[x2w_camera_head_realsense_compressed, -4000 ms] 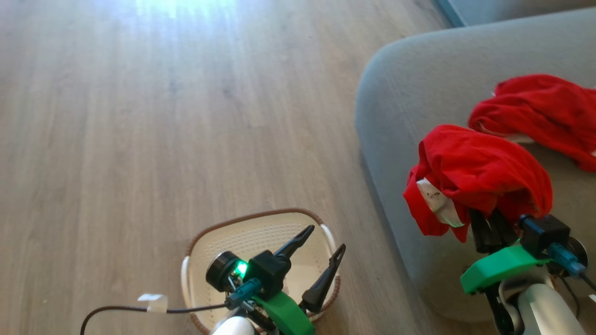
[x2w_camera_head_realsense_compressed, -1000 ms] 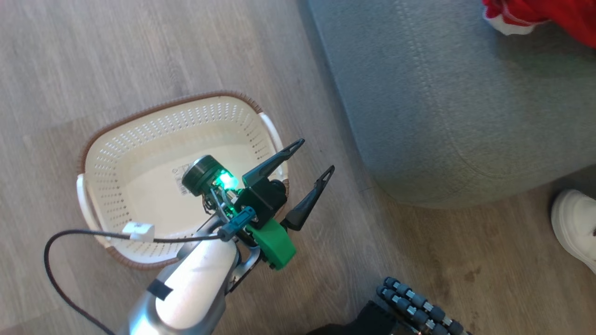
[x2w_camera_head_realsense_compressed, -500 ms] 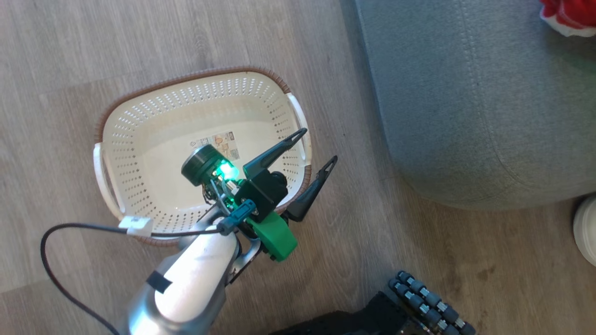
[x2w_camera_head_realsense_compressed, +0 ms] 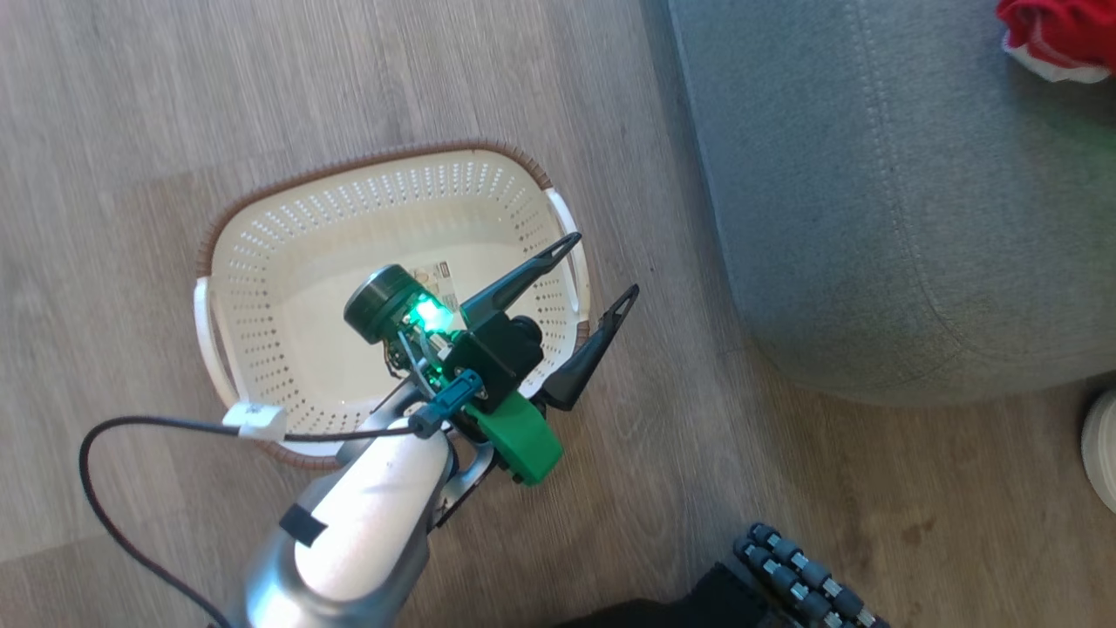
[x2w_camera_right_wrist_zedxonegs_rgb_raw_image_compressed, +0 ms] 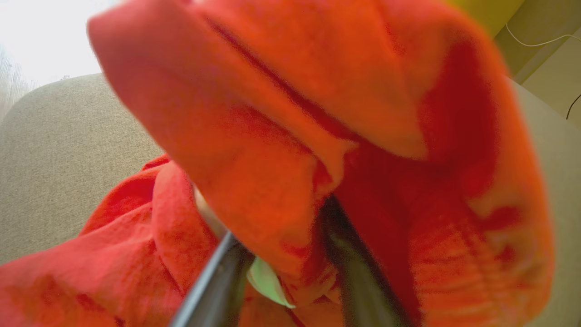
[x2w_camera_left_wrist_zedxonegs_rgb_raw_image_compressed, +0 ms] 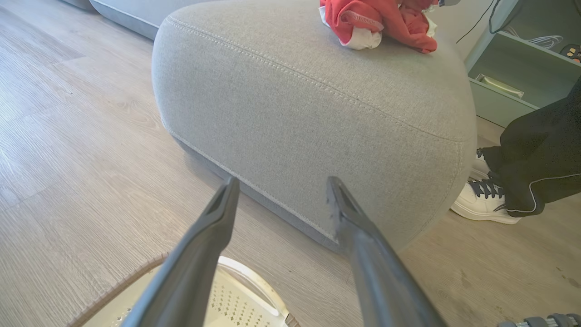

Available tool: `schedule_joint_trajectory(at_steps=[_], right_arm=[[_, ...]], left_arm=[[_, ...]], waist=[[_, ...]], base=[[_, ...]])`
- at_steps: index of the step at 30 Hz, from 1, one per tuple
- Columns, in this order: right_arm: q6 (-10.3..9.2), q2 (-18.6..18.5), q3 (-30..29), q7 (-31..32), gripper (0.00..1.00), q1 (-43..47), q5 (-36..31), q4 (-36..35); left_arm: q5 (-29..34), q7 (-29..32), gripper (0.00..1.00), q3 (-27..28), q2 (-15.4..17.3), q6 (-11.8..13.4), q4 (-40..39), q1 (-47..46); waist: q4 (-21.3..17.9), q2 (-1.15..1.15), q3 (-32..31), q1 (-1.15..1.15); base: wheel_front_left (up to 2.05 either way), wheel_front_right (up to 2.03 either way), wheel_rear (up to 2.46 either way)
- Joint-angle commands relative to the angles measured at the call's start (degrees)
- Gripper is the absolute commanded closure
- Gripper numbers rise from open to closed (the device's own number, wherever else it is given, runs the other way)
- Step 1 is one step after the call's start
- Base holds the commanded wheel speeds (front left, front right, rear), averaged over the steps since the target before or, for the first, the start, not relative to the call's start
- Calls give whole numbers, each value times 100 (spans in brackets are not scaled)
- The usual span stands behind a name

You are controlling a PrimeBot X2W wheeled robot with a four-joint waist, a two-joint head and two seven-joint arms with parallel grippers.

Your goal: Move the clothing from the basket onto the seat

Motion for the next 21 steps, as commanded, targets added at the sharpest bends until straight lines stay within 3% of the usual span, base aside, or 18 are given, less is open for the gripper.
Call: schedule_joint_trajectory(at_steps=[1, 14, 21], right_arm=[[-2, -77, 48, 24, 0, 122, -80, -102], [-2, -40, 525, 37, 0, 435, -421, -85], [-2, 75, 985, -78, 0, 599, -284, -137]], left_arm=[[5, -29, 0, 125, -66, 3, -171, 25], [-165, -29, 0, 145, -210, 7, -157, 188], [-318, -29, 0, 159, -241, 77, -182, 371]], waist=[[-7, 0, -117, 0], [36, 0, -940, 0], [143, 0, -1480, 0]], base=[[0, 0, 0], [0, 0, 0], [0, 0, 0]])
